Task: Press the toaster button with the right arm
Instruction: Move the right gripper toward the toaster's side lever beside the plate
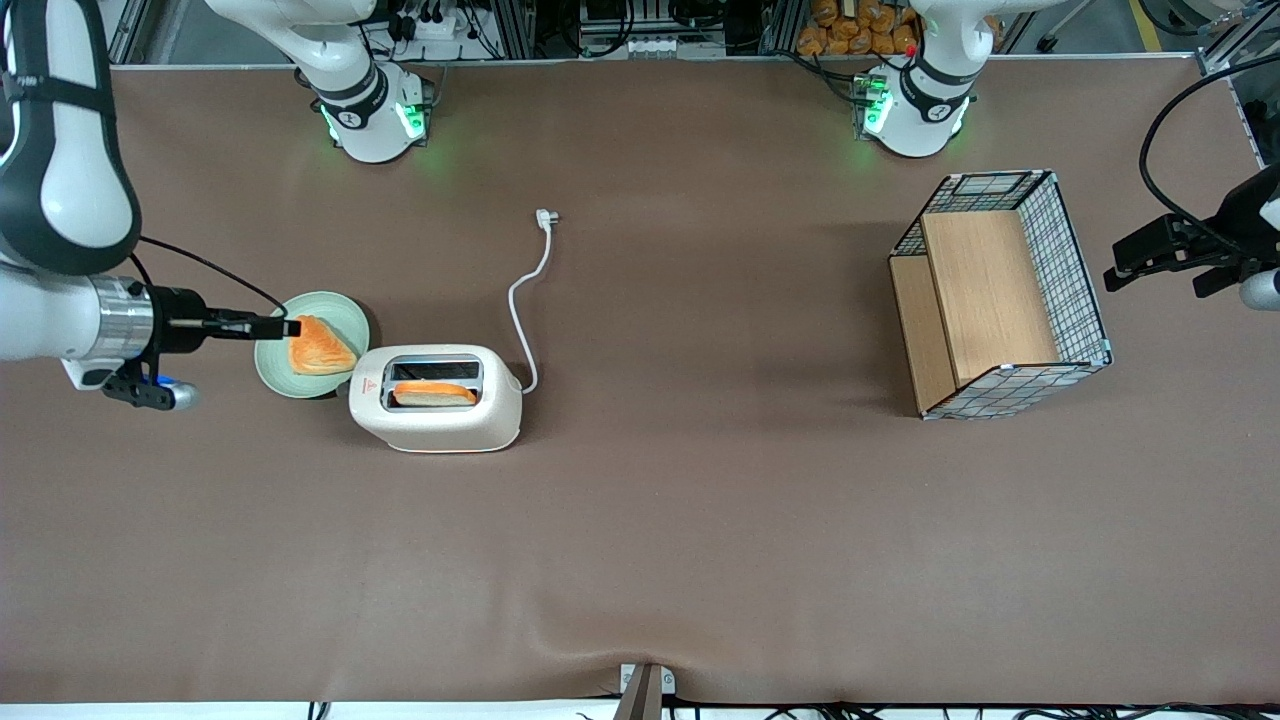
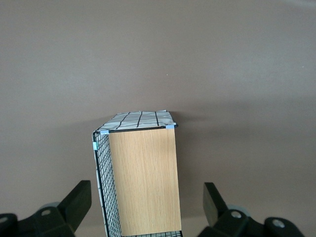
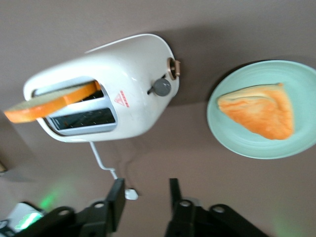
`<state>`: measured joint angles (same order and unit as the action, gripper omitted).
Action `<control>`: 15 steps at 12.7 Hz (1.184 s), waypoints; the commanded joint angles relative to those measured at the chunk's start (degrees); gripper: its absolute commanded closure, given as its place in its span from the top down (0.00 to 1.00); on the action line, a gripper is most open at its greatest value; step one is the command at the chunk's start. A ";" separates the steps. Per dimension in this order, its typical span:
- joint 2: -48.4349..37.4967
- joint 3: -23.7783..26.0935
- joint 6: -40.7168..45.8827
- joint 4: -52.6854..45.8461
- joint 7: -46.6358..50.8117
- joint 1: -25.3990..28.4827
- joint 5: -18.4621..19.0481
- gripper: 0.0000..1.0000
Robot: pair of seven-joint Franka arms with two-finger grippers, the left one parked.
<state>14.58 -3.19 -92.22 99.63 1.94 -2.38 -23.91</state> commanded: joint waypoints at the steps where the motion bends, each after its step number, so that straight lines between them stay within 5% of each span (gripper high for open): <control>1: 1.58 0.47 -0.85 -0.05 -3.50 -1.40 -4.03 0.00; 6: 5.71 0.47 -2.69 -0.05 -15.28 -3.42 -10.27 0.00; 15: 9.41 0.56 -8.14 -0.75 -26.28 -3.78 -12.91 0.00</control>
<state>22.56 -3.36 -99.19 99.71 -22.11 -5.26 -34.69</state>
